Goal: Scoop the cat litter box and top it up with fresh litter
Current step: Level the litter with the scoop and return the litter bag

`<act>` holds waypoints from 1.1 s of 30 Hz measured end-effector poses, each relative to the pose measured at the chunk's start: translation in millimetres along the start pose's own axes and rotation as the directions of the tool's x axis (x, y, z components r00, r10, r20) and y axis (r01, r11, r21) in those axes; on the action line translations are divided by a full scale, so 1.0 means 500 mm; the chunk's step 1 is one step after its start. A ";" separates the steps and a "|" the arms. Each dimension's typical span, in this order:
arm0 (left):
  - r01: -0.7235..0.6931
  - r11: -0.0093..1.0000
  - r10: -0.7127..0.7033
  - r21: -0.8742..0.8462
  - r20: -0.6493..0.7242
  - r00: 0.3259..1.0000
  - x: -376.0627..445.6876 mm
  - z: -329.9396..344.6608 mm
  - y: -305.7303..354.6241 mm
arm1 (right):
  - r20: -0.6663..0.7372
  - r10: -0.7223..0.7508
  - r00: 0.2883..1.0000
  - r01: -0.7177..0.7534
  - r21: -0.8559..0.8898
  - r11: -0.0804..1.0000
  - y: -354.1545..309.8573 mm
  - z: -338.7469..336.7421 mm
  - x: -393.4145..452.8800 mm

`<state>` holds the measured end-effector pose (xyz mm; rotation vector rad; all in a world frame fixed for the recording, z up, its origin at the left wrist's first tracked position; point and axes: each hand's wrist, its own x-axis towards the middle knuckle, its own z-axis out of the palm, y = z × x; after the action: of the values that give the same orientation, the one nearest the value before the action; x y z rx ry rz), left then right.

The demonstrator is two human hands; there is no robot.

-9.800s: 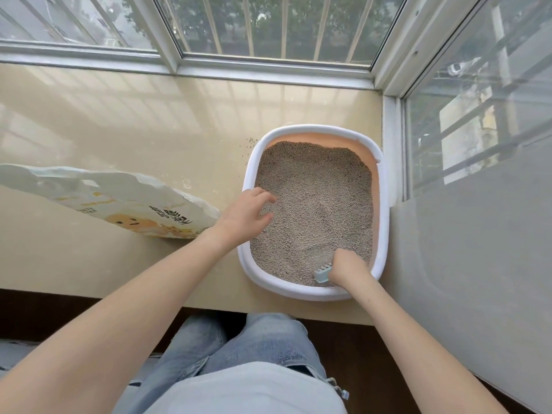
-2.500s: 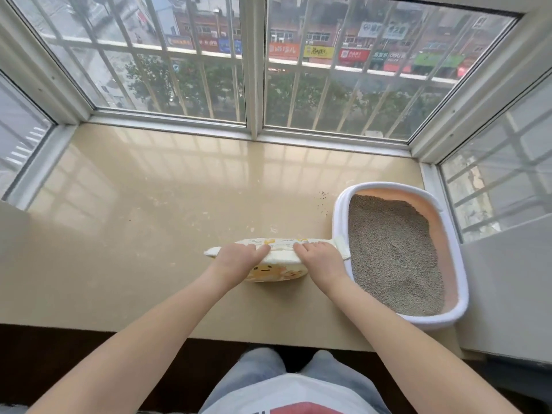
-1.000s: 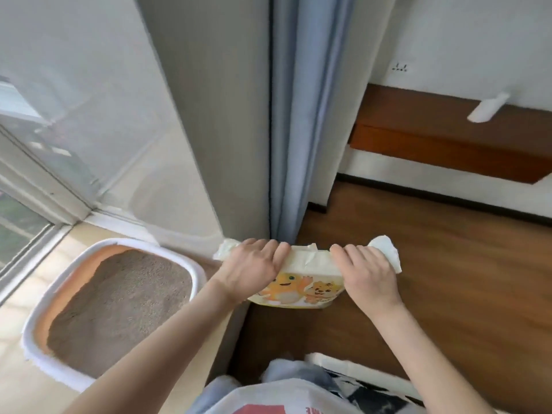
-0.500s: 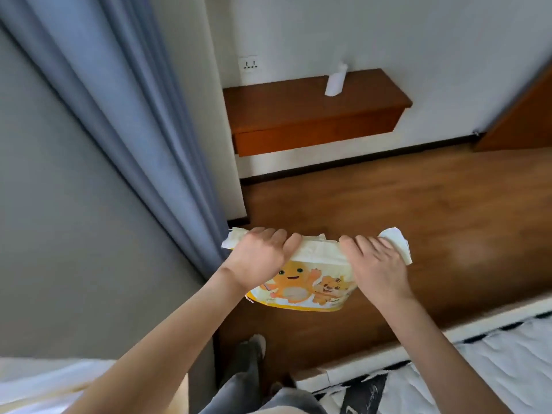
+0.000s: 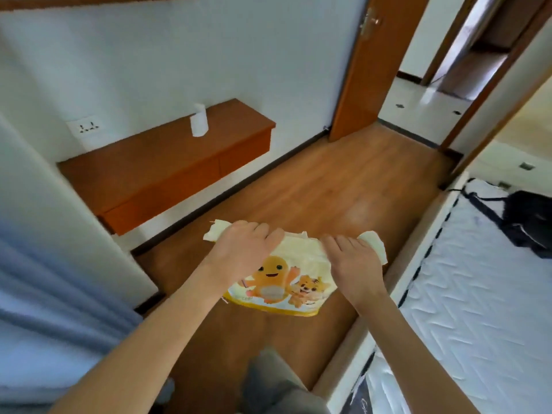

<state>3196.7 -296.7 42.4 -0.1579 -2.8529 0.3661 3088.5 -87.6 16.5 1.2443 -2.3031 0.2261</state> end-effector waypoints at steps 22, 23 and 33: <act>-0.466 0.883 0.433 -0.062 -0.277 0.858 0.901 0.234 -0.094 | -0.039 0.369 0.929 -0.370 -0.172 0.913 0.622 0.214 0.320; -0.471 0.880 0.438 -0.059 -0.283 0.853 0.947 0.245 -0.097 | -0.042 0.374 0.926 -0.375 -0.185 0.908 0.658 0.227 0.339; -0.598 0.798 0.541 -0.079 -0.342 0.768 1.458 0.416 -0.151 | -0.041 0.447 0.894 -0.432 -0.346 0.833 1.035 0.424 0.555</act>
<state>2435.3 -316.0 44.3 -1.0489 -2.4612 0.1620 2464.3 -77.4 22.9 0.5361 -2.5019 -0.0554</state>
